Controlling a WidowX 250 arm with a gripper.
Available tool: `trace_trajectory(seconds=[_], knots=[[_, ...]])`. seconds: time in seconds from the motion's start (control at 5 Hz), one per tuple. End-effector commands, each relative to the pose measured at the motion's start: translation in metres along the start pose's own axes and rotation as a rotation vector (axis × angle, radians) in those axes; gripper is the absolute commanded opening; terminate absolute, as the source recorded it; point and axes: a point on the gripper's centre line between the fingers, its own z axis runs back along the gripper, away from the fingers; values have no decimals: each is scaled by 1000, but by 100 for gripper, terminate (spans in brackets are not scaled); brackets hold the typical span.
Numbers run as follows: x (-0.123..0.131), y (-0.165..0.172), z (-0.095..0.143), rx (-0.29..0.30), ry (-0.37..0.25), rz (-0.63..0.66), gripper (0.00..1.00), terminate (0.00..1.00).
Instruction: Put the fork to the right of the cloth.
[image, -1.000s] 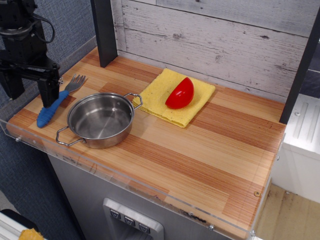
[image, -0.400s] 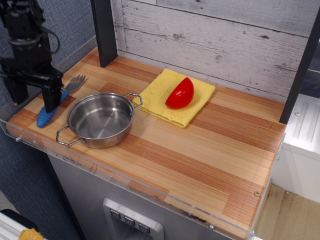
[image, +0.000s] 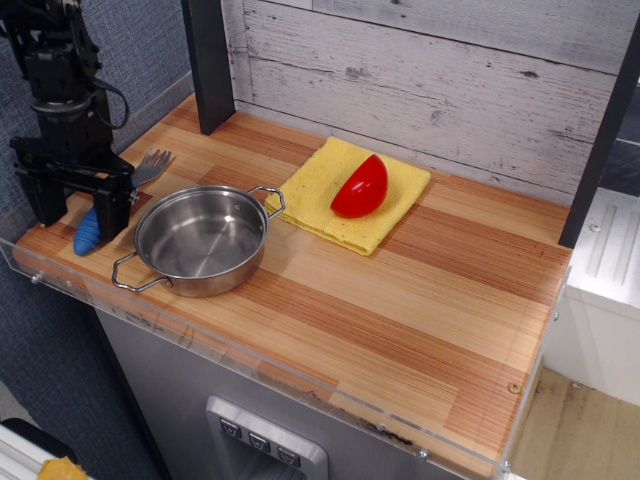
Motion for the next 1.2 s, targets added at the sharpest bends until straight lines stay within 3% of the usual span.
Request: trace_trajectory(seconds=[0.0,0.2,0.4,0.6,0.8,1.0], knots=[[3,1,0,22,-11,7,100,0],[4,-3,-1,24,0,5,0,0],[-1,-4,12,49,-18,14,0,0],[-11,0,45,100,-51,63,0,0],[-21,-6,94,179,-136,96,0,0],[-25,-46,147,250,-210,55,0,0]])
